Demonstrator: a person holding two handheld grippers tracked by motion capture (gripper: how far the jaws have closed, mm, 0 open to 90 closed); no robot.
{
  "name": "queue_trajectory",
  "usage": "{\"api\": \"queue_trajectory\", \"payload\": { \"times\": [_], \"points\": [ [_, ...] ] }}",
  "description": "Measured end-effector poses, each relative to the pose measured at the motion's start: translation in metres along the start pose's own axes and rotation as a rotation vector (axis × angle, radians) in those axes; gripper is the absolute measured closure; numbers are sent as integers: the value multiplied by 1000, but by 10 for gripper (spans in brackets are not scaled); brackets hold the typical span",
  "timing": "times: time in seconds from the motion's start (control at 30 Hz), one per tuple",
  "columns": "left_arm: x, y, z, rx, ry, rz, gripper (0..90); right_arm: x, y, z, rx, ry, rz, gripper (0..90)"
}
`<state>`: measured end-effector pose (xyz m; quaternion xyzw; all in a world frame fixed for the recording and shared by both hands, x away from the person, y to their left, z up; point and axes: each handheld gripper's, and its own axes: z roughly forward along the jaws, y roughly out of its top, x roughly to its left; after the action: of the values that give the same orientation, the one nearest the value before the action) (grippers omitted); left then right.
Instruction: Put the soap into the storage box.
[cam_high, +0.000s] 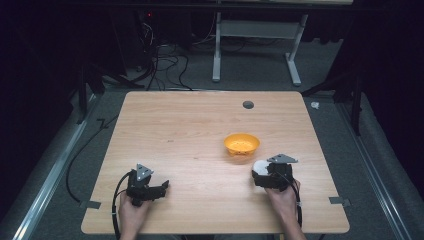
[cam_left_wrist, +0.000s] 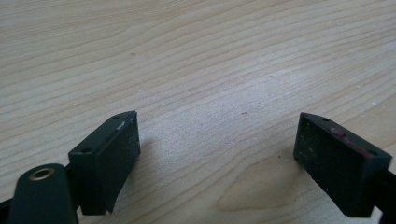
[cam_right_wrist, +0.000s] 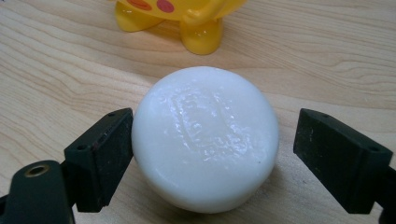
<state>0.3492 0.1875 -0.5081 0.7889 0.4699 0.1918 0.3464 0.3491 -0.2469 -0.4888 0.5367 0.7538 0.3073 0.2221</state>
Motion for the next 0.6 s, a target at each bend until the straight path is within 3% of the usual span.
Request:
{"api": "queue_trajectory", "payload": {
  "times": [0.6],
  "points": [
    [0,0,0,0,0,0,149,5,-4,8,19,-1,-41,247]
  ]
}}
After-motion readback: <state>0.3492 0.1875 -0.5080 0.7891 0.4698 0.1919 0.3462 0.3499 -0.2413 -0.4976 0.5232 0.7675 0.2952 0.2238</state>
